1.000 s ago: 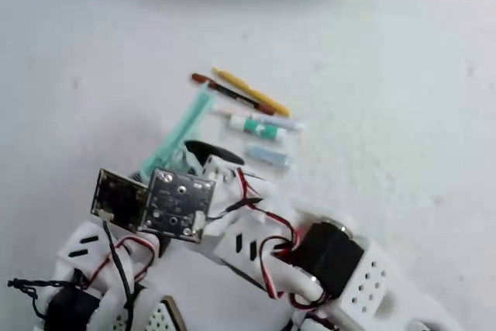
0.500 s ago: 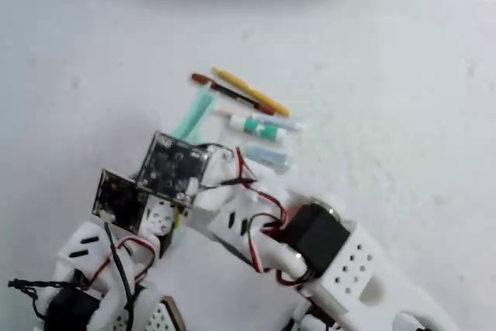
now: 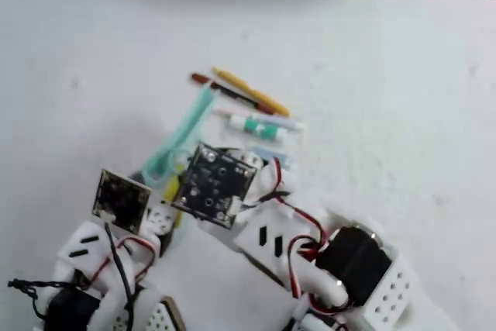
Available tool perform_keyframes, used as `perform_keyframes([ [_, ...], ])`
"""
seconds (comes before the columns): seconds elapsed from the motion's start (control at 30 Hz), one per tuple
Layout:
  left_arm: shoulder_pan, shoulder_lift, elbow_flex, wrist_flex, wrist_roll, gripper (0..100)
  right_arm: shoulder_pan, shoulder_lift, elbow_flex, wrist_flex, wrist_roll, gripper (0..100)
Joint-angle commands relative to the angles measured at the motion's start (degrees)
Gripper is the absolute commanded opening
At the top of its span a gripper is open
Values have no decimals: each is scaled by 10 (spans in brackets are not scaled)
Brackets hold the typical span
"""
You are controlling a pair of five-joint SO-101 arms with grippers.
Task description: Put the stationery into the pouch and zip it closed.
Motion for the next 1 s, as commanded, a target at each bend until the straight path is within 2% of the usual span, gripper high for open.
perform_keyframes([
  [0.0, 2, -3, -24, -3, 0, 249, 4, -12, -25, 6, 27, 17],
  [0.03, 0, -3, -24, 0, 0, 276, 4, -12, -27, 14, 30, 17],
  [0.13, 0, -3, -29, -3, 0, 262, 5, -15, -29, 28, 33, 17],
  [0.33, 6, -3, -76, 0, 0, 256, 62, -14, -29, 32, 60, 17],
  [0.5, 62, -3, -76, 1, -1, 249, 69, -16, -29, 36, 60, 17],
  [0.57, 72, -3, -76, 2, -4, 196, 71, -17, -29, 32, 60, 17],
  [0.7, 75, -3, -76, 2, -5, 12, 71, -17, -30, 9, 59, 17],
  [0.77, 75, -3, -76, 3, -5, 46, 73, -12, -44, 3, 59, 17],
  [0.97, 76, -3, -58, -2, -5, 22, 92, -10, -115, -9, 59, 17],
])
